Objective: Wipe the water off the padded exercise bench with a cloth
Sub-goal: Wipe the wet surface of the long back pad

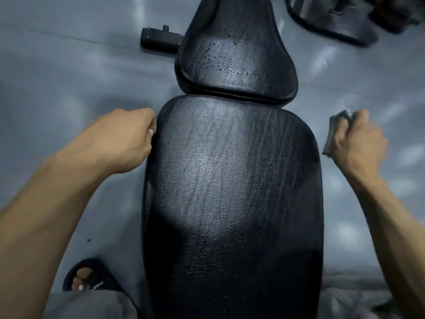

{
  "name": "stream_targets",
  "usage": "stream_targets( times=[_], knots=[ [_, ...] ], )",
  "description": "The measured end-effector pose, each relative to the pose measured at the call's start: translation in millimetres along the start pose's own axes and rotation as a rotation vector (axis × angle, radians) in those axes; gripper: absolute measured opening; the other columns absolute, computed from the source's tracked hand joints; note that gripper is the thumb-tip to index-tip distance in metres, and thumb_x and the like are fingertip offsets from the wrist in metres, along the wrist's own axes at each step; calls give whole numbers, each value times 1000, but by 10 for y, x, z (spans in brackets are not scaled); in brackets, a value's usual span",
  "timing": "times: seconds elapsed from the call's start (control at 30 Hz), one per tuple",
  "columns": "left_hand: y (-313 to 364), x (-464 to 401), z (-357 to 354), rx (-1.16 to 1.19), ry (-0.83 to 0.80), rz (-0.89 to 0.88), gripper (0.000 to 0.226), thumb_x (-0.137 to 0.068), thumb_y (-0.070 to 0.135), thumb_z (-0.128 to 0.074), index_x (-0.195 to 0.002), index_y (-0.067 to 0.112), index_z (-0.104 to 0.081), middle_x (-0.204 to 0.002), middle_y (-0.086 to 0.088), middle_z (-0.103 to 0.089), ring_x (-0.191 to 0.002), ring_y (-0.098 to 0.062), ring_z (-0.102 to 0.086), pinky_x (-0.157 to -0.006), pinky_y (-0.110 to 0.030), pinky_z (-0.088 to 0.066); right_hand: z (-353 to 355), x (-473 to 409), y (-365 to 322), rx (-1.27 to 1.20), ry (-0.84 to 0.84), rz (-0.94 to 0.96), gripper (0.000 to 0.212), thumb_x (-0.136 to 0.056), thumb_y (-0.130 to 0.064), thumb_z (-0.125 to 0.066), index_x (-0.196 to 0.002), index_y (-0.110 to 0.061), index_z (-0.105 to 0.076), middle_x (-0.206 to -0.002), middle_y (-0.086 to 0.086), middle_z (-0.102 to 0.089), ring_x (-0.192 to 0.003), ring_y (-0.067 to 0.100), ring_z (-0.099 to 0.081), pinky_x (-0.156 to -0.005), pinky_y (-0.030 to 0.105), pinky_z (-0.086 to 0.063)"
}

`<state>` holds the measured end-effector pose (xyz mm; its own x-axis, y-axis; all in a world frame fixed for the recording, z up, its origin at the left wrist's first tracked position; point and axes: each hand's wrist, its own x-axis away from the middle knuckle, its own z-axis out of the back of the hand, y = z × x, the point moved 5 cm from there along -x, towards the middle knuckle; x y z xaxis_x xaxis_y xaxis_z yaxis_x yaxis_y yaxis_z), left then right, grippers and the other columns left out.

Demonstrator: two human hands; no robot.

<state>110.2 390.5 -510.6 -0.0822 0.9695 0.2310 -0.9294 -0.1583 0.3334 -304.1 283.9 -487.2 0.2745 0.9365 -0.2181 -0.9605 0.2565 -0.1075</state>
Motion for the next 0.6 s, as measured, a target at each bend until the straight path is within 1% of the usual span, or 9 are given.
stream_targets(
  times=[0.1,0.17,0.23,0.33,0.4,0.47,0.53,0.6],
  knots=[
    [22,-33,-5,2,-15,10,14,-100,24,-45,-86,24,-47,-100,-11,-67,-92,-40,-60,-82,-46,-53,-153,97,-267,-46,-34,59,34,-107,-39,-38,-113,-7,-48,-99,40,-62,-90,56,-59,-70,48,-37],
    [8,-51,-11,3,-20,17,16,-100,25,-44,-84,25,-45,-97,-11,-65,-90,-40,-59,-81,-45,-53,-216,151,-582,-83,-8,110,34,-106,-39,-39,-113,-8,-51,-98,38,-63,-88,54,-60,-68,47,-37],
    [-8,-65,-9,12,-25,21,16,-98,24,-45,-83,26,-45,-95,-10,-64,-88,-39,-59,-80,-45,-53,-230,248,-983,-112,25,180,32,-106,-38,-40,-116,-9,-51,-97,34,-65,-87,53,-61,-67,47,-38],
    [-29,-83,17,33,-22,19,14,-95,21,-46,-82,27,-49,-93,-6,-65,-87,-38,-60,-80,-45,-54,-252,508,-1703,-162,14,307,31,-106,-39,-39,-118,-12,-49,-99,27,-68,-88,50,-63,-67,45,-36],
    [-48,-87,21,34,-37,19,14,-92,20,-46,-82,28,-50,-94,-4,-66,-87,-37,-60,-81,-45,-55,-279,714,-2188,-170,-25,383,28,-108,-38,-38,-119,-14,-48,-102,22,-70,-92,46,-65,-68,43,-34],
    [-57,-90,36,36,-58,17,13,-87,25,-42,-81,32,-52,-96,-1,-68,-89,-36,-62,-83,-45,-55,-287,909,-2590,-152,-65,466,22,-108,-34,-38,-119,-17,-47,-106,18,-71,-95,44,-66,-68,42,-33],
    [-101,-97,84,62,-66,38,18,-86,29,-39,-77,37,-54,-102,2,-71,-98,-34,-64,-89,-45,-54,-288,1101,-2873,-159,-125,573,19,-107,-30,-40,-119,-18,-47,-106,16,-71,-96,44,-67,-68,42,-33],
    [-178,-110,131,63,-75,59,26,-91,26,-44,-74,41,-56,-109,2,-73,-106,-33,-64,-93,-45,-53,-276,1313,-3009,-165,-220,732,21,-104,-32,-44,-120,-18,-48,-105,15,-71,-95,43,-66,-66,40,-32]
  ],
)
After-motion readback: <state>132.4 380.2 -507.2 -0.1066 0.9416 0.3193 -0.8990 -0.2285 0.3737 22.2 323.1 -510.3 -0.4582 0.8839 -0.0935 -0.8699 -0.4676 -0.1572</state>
